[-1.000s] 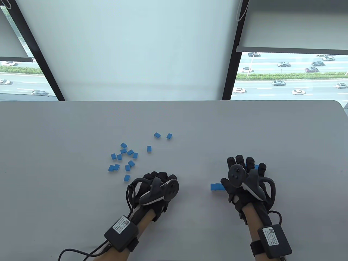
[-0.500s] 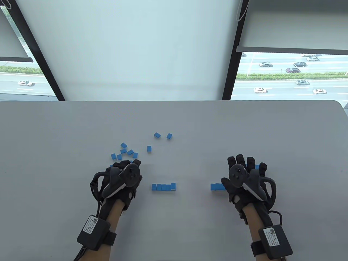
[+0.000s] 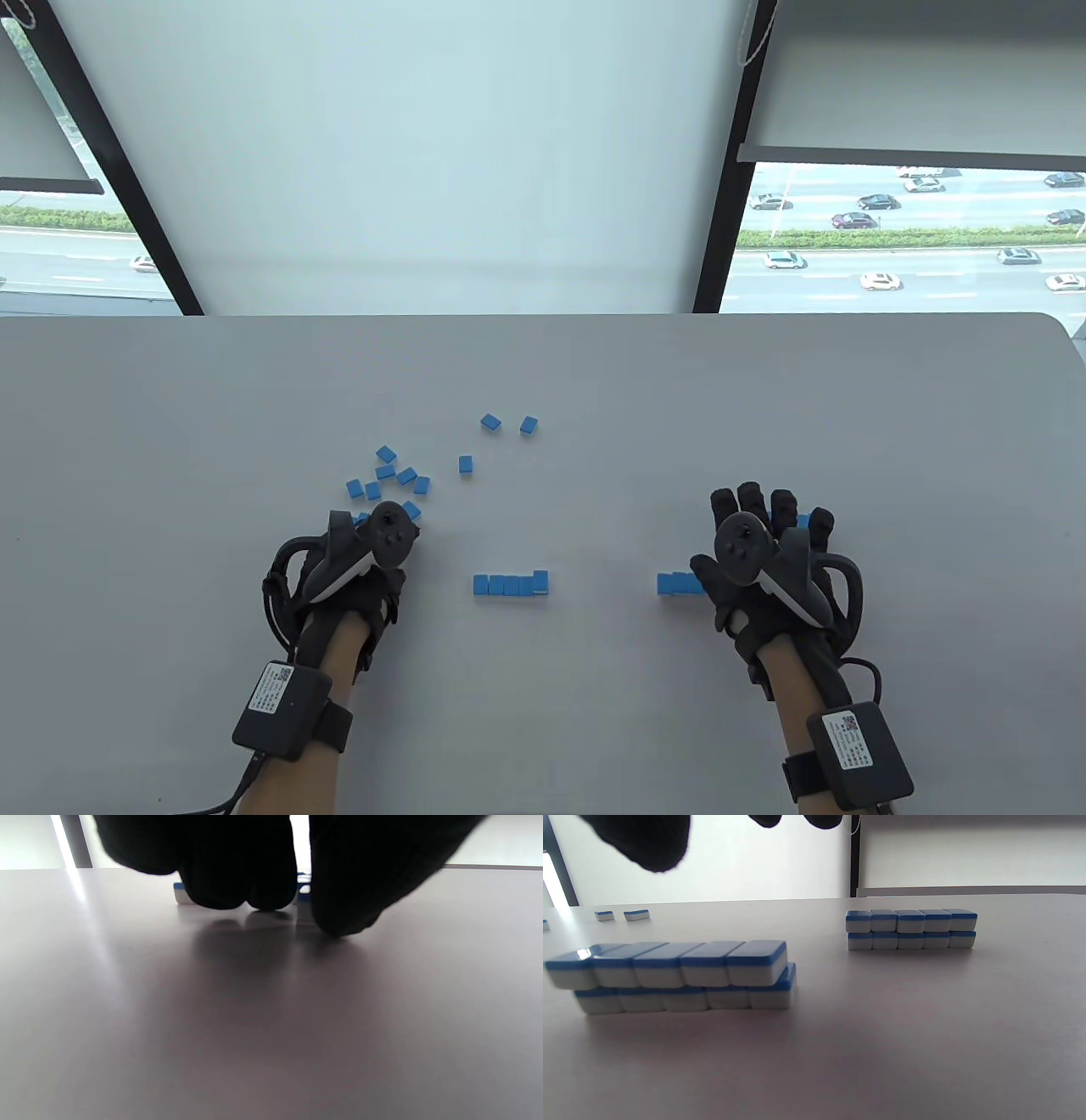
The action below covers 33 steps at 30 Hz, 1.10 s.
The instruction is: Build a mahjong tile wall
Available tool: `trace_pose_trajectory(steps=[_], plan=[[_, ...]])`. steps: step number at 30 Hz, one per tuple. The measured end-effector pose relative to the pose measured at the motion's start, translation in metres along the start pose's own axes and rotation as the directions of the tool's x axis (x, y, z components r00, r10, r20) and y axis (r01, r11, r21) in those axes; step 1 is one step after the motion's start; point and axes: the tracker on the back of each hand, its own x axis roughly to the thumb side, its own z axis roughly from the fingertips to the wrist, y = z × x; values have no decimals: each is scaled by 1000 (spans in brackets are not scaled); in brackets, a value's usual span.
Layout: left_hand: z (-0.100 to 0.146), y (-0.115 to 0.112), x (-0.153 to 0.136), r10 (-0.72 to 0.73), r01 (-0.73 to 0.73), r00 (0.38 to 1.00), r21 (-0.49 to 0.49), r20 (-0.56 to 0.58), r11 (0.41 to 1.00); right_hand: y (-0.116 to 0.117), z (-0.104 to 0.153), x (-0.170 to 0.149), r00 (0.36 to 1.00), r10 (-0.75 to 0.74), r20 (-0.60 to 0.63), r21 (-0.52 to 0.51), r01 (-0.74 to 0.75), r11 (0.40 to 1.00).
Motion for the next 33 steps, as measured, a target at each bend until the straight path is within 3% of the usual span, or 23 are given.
trace_pose_trajectory(steps=[13, 22, 27, 33], plan=[[2, 2, 21, -13, 11, 999, 37, 44, 999, 0, 0, 1, 1000, 3, 0, -2, -3, 1000], [26, 17, 83, 18, -62, 972, 181, 233, 982, 0, 1, 2, 1000, 9, 0, 1, -9, 1000], [33, 14, 106, 71, -125, 946, 153, 316, 980, 0, 1, 2, 1000, 11, 0, 0, -11, 1000], [35, 6, 126, 14, -66, 935, 133, 356, 989, 0, 1, 3, 1000, 14, 2, 2, -14, 1000]])
